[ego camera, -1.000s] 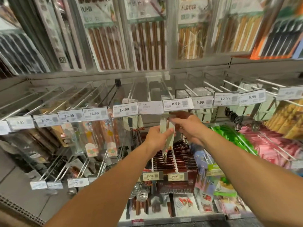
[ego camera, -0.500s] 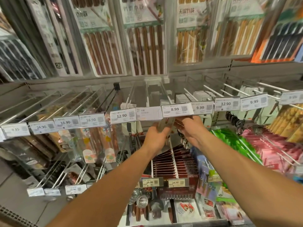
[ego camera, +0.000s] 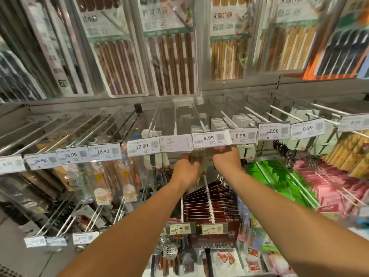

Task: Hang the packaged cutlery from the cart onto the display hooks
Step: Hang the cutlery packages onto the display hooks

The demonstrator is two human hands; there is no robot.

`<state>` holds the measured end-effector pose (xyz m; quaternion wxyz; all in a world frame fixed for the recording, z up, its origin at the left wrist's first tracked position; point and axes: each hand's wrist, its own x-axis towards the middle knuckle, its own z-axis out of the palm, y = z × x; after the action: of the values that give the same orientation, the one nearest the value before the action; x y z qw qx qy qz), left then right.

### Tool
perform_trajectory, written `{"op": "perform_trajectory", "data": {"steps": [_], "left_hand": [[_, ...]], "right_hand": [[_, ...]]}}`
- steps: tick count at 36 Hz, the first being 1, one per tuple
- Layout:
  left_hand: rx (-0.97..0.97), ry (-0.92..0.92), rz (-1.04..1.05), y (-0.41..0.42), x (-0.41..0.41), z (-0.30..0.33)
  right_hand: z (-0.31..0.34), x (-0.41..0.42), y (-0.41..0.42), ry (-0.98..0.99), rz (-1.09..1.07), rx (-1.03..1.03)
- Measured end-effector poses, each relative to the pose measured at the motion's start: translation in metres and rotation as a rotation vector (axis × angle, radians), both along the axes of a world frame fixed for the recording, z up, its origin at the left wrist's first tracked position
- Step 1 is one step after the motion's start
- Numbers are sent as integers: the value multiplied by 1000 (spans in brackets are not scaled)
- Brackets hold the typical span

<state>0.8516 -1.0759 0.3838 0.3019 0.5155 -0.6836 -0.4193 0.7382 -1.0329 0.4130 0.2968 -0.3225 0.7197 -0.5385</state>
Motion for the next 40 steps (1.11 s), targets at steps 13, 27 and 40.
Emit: {"op": "perform_trajectory", "data": {"steps": [13,27,40], "left_hand": [[-11,-378,-10,-6,11,-10],[-34,-418,-102,24,39,6],[-112,-410,-246,81,38,25]], "right_hand": [[-4,8,-32,269,269,226],[-2,11,3,254,396,291],[18,10,80,114,409,192]]}}
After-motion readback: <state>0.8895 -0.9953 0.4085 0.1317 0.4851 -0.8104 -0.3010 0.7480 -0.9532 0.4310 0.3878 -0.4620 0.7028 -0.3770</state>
